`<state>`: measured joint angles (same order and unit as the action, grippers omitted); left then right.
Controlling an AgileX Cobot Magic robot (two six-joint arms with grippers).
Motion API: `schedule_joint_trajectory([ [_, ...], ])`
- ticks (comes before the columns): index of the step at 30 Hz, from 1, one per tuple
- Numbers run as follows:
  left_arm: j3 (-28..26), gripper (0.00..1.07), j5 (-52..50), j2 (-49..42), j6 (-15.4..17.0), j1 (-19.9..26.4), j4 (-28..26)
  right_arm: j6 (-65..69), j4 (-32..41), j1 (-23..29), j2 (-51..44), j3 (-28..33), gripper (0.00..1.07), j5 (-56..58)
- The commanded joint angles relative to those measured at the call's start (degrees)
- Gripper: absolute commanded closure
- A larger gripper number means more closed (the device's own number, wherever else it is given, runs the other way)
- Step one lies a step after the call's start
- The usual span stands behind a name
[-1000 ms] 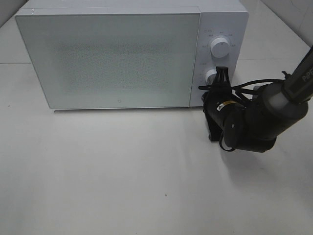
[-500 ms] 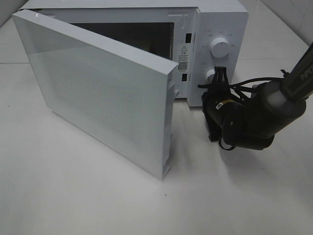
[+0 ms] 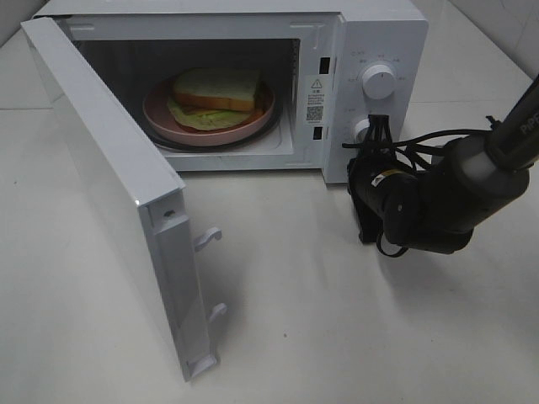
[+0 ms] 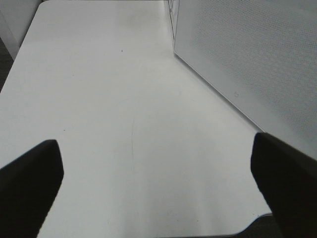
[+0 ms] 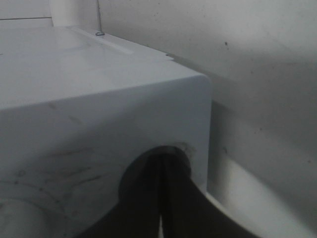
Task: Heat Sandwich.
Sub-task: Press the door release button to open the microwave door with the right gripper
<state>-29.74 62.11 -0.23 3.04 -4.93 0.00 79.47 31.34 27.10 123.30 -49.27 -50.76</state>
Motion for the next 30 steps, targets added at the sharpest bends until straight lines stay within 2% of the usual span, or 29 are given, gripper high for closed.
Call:
schedule_joint_trajectory([
  [1,0.00,0.09,-0.74,-0.92,0.29,0.17,0.00,-0.92,-2.86,-1.66,-1.43,-3.09,1.07,-7.62],
  [11,0.00,0.09,-0.74,-0.92,0.29,0.17,0.00,-1.38,-5.90,-1.60,-6.82,3.61,1.07,2.75],
  [19,0.00,0.09,-0.74,-0.92,0.29,0.17,0.00,-3.38,-5.90,-1.60,-9.74,6.19,1.07,9.45],
  [24,0.00,0.09,-0.74,-0.92,0.29,0.17,0.00,-8.08,-5.90,-1.60,-14.04,7.51,1.07,14.32],
  [30,0.00,0.09,-0.74,-0.92,0.29,0.17,0.00,-19.42,-5.90,-1.60,-21.26,7.56,1.06,28.59],
])
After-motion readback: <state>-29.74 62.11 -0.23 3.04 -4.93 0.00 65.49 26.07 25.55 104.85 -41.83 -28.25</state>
